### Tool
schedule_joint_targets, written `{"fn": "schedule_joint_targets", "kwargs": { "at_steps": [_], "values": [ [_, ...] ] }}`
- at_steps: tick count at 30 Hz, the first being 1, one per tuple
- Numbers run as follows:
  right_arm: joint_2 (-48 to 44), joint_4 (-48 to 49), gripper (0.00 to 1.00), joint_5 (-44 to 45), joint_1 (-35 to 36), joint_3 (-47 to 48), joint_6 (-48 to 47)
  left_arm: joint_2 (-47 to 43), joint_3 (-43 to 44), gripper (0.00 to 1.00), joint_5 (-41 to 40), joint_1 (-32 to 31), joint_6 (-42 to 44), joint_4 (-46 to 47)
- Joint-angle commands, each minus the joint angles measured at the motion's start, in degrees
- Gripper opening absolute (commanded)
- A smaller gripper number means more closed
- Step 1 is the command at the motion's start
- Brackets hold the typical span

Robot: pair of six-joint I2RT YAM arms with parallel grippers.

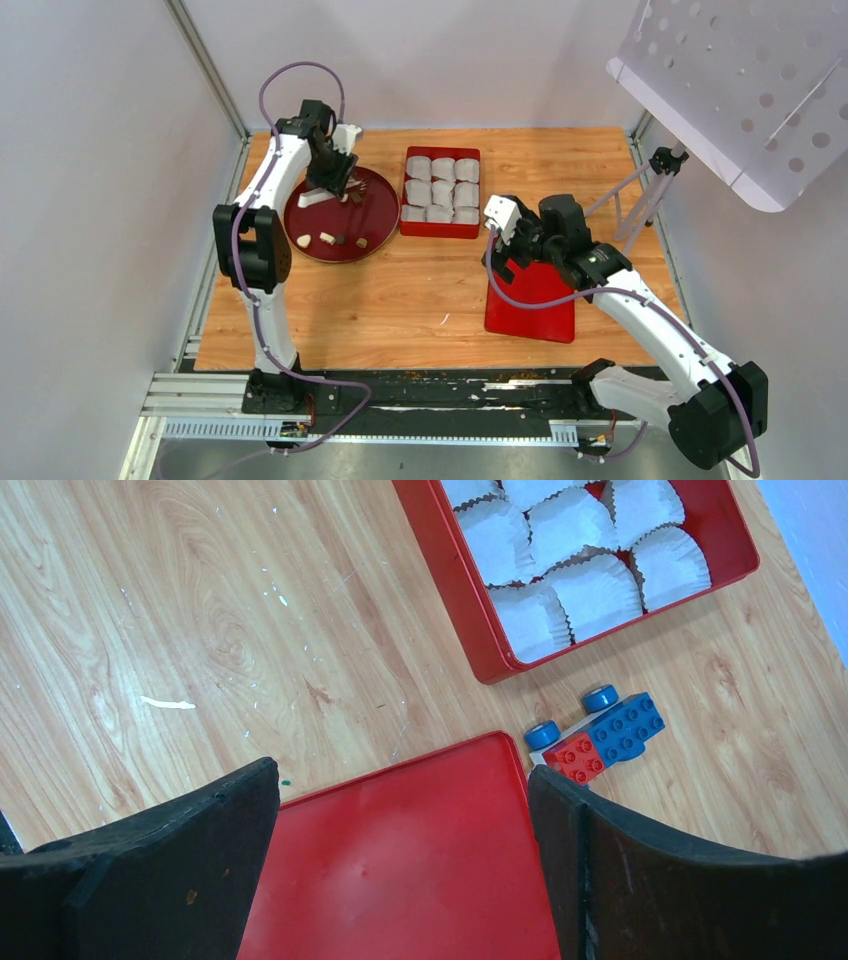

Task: Pack the chocolate

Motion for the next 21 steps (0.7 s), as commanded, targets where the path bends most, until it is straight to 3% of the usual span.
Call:
{"fn": "schedule_joint_targets", "kwargs": {
  "at_steps": [1, 15, 21],
  "values": [
    [-1.1, 1.42, 0.94, -1.04, -0.3, 0.08, 1.06, 1.67, 4.09, 0.53, 2.98, 1.13, -1.72, 0.57],
    [-0.73, 1.5, 0.94, -1.42, -0.61, -0.13, 0.86, 2.66, 3.79, 0.54, 1.77, 1.34, -1.77, -0.17],
    [-1.14, 1.85, 0.94, -1.95, -0.68, -1.19, 1.14, 0.23, 3.54, 0.46, 1.88, 1.32, -1.42, 0.39]
  ]
}}
